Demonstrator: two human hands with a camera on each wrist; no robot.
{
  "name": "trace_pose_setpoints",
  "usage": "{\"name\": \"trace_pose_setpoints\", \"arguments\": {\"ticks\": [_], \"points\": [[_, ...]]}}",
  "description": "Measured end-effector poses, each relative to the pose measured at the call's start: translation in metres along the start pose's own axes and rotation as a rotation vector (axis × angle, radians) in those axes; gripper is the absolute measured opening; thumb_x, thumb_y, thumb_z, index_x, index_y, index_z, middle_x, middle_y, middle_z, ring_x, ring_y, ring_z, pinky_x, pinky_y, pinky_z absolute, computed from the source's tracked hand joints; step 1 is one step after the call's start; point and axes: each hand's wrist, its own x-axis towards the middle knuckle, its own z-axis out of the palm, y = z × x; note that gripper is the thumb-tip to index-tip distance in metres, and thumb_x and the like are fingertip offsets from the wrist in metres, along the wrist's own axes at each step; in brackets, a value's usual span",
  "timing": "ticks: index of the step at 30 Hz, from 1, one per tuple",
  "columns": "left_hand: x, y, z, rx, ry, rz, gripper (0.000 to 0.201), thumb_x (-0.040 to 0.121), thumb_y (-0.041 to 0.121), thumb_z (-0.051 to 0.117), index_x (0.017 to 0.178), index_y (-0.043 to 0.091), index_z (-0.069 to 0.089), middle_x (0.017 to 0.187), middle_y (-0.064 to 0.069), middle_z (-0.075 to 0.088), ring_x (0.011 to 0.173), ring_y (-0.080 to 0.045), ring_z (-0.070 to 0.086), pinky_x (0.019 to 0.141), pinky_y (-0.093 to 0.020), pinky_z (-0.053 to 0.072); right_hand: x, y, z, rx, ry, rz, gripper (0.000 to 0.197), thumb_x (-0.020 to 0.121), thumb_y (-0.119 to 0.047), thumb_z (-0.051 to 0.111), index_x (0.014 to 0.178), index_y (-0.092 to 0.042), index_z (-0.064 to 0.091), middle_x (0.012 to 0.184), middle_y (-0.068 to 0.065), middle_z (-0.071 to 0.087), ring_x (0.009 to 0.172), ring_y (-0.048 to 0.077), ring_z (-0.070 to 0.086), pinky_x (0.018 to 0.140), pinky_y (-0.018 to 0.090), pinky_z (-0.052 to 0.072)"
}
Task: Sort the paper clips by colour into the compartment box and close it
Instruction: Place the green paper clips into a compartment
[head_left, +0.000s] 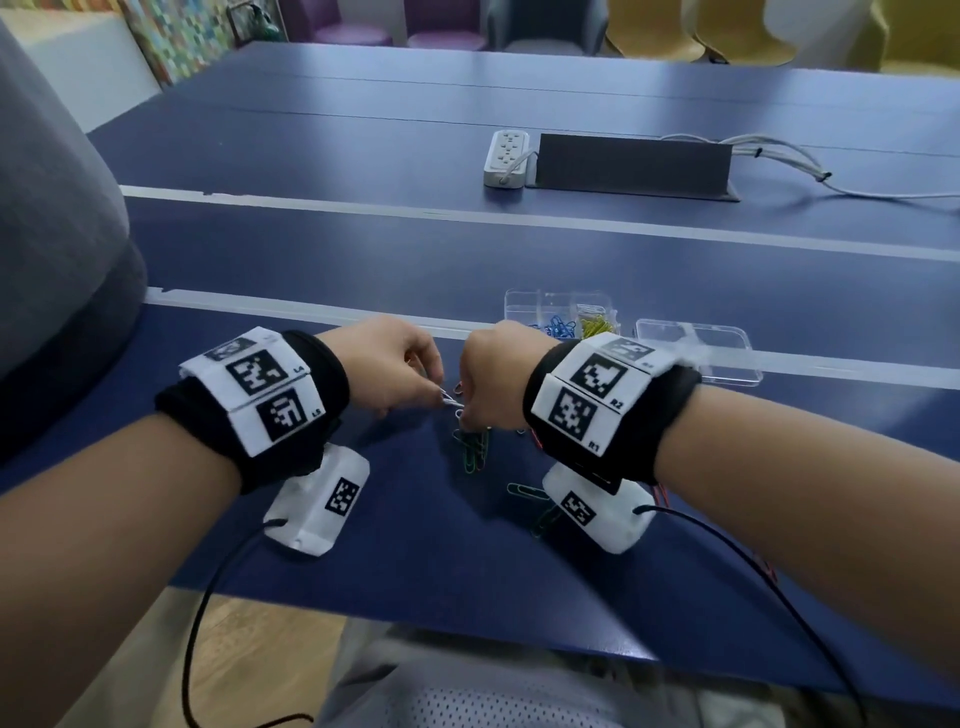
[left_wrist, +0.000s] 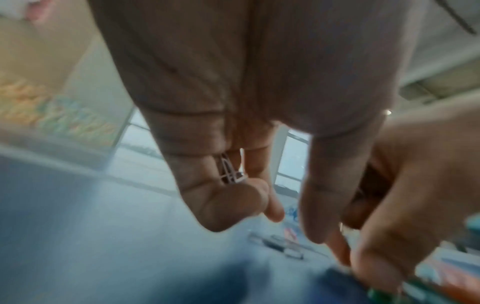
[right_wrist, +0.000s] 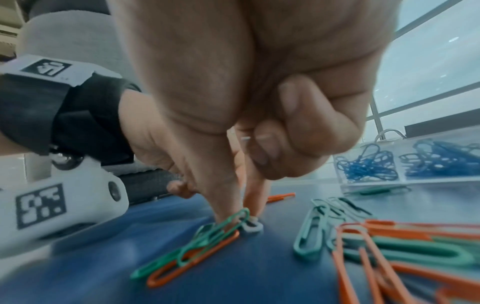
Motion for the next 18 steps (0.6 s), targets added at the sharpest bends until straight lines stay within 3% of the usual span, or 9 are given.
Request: {"name": "trace_pose_setpoints", "arguments": {"ticks": [3, 5, 10, 12, 15, 18], "points": [[0.000, 0.001, 0.001, 0.260, 0.074, 0.058, 0.015, 0.072, 0.026, 0.076, 0.079, 0.027, 0.063, 0.061, 0.009, 0.045, 0.054, -0.005, 0.042, 0.051, -0.020, 0.031, 0.000, 0.002, -0.001, -0.005, 0.012, -0.016, 0.011, 0.085, -0.025, 0.059, 0.082, -0.015, 0.062, 0.062, 0.000, 0.045, 0.064, 0.022, 0.047, 0.048, 0.023, 0.034], [0.003, 0.002, 0.001, 0.326, 0.098, 0.074, 0.013, 0.071, 0.028, 0.077, 0.079, 0.028, 0.067, 0.062, 0.010, 0.045, 0.056, -0.003, 0.042, 0.051, -0.020, 0.030, -0.001, 0.005, -0.002, 0.020, 0.008, 0.002, 0.016, 0.086, -0.029, 0.057, 0.078, -0.015, 0.058, 0.062, 0.002, 0.044, 0.069, 0.025, 0.049, 0.055, 0.024, 0.038], [0.005, 0.003, 0.001, 0.392, 0.082, 0.101, 0.006, 0.076, 0.028, 0.073, 0.076, 0.024, 0.069, 0.062, 0.012, 0.049, 0.062, -0.006, 0.047, 0.053, -0.019, 0.033, 0.002, 0.031, -0.019, 0.169, 0.010, 0.119, 0.032, 0.092, -0.035, 0.037, 0.088, -0.010, 0.058, 0.094, 0.010, 0.054, 0.095, 0.028, 0.052, 0.080, 0.028, 0.040], [0.003, 0.003, 0.002, 0.400, 0.071, 0.115, 0.009, 0.077, 0.026, 0.070, 0.072, 0.024, 0.064, 0.063, 0.013, 0.053, 0.069, -0.010, 0.052, 0.054, -0.017, 0.037, 0.007, 0.047, -0.028, 0.240, 0.053, 0.201, 0.037, 0.093, -0.035, 0.032, 0.091, -0.008, 0.057, 0.097, 0.013, 0.054, 0.096, 0.028, 0.052, 0.080, 0.028, 0.038], [0.001, 0.003, 0.001, 0.412, 0.079, 0.128, 0.002, 0.077, 0.020, 0.066, 0.076, 0.019, 0.067, 0.064, 0.012, 0.055, 0.071, -0.012, 0.055, 0.065, -0.022, 0.046, 0.015, 0.070, -0.040, 0.239, 0.129, 0.289, 0.037, 0.096, -0.032, 0.032, 0.088, -0.005, 0.055, 0.092, 0.015, 0.054, 0.084, 0.028, 0.051, 0.074, 0.026, 0.036], [0.000, 0.002, 0.000, 0.410, 0.059, 0.138, 0.007, 0.074, 0.018, 0.065, 0.069, 0.022, 0.062, 0.062, 0.011, 0.055, 0.062, -0.007, 0.051, 0.061, -0.021, 0.044, 0.022, 0.092, -0.048, 0.154, 0.139, 0.352, 0.039, 0.097, -0.035, 0.041, 0.097, -0.003, 0.062, 0.089, 0.012, 0.059, 0.082, 0.029, 0.059, 0.075, 0.029, 0.047]]}}
